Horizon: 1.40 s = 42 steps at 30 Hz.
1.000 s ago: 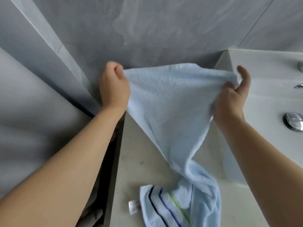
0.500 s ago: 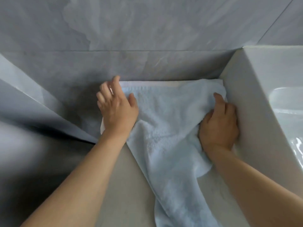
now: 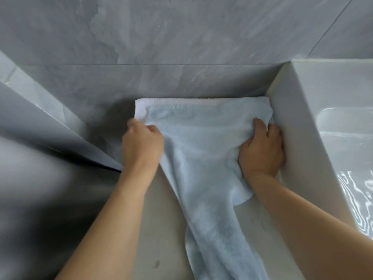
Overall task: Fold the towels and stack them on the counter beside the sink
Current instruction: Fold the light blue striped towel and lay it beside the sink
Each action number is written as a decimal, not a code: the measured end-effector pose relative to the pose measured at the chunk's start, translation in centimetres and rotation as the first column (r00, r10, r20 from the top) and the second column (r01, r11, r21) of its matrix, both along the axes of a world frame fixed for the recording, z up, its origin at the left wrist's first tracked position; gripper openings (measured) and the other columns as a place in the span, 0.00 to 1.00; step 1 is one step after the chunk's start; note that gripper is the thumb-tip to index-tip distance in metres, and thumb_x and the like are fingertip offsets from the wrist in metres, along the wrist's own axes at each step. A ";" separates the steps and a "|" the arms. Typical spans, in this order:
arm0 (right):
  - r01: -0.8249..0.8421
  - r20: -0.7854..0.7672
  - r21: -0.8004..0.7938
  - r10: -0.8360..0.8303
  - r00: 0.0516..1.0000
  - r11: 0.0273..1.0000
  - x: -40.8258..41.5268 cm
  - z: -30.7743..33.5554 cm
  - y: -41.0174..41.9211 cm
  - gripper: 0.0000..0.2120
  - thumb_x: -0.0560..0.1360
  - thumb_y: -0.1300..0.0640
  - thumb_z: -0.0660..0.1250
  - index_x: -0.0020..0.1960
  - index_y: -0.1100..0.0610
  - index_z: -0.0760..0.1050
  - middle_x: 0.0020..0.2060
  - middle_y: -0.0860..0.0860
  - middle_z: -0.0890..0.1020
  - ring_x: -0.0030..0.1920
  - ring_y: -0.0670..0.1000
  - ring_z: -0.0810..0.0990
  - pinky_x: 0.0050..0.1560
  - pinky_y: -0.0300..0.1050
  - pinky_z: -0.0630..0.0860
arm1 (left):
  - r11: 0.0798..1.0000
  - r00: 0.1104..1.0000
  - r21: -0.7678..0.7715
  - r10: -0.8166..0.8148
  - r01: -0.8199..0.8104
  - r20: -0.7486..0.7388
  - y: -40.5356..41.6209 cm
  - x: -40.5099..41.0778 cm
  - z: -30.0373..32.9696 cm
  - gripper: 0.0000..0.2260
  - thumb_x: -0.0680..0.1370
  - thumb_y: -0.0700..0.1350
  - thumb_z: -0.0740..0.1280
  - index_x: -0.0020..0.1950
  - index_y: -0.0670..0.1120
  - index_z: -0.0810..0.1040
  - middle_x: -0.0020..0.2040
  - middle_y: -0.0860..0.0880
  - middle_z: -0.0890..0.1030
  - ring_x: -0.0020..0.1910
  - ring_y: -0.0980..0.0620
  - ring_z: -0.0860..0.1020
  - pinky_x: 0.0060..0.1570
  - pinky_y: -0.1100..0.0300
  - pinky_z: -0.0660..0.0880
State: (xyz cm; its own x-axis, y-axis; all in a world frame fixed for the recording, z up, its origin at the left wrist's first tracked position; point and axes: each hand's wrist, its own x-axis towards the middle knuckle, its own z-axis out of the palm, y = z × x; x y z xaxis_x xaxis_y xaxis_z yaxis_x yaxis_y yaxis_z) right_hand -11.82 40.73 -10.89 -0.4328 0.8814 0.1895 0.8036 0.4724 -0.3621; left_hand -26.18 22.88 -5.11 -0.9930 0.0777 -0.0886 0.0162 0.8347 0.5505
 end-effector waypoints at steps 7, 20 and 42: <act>-0.007 -0.014 0.027 0.007 1.000 1.000 0.0 -0.2 0.0 0.22 0.75 0.60 0.60 0.69 0.56 0.70 0.59 0.61 0.72 0.58 0.63 0.71 0.50 0.56 0.71 | 0.951 0.960 -0.247 -0.229 0.185 -0.164 -1.2 -2.0 -1.1 0.06 0.81 0.39 0.58 0.57 0.40 0.66 0.51 0.35 0.79 0.50 0.30 0.77 0.39 0.48 0.65; -0.092 -0.035 0.033 0.094 0.995 0.995 0.4 -0.1 0.2 0.31 0.75 0.63 0.59 0.77 0.52 0.60 0.75 0.53 0.64 0.61 0.61 0.69 0.61 0.53 0.68 | 0.991 0.943 -0.074 -0.132 0.114 -0.305 2.8 -5.6 -0.6 0.12 0.84 0.45 0.56 0.59 0.37 0.72 0.56 0.36 0.79 0.57 0.33 0.76 0.48 0.46 0.68; -0.100 -0.489 -0.093 0.042 0.871 0.991 1.2 0.0 -0.4 0.32 0.72 0.62 0.59 0.76 0.59 0.60 0.74 0.57 0.64 0.74 0.55 0.63 0.74 0.44 0.58 | 0.682 0.680 -0.407 -0.711 0.607 -0.179 5.0 4.2 -6.8 0.27 0.79 0.60 0.48 0.79 0.56 0.60 0.80 0.51 0.59 0.79 0.47 0.54 0.75 0.38 0.46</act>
State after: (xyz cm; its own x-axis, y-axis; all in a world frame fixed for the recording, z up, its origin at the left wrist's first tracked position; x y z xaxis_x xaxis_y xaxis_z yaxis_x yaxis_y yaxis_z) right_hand -10.64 40.30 -10.88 -0.3740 0.8795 0.2941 0.4794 0.4548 -0.7506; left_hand -21.98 27.84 -11.95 -0.6643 0.7446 0.0662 0.7443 0.6507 0.1504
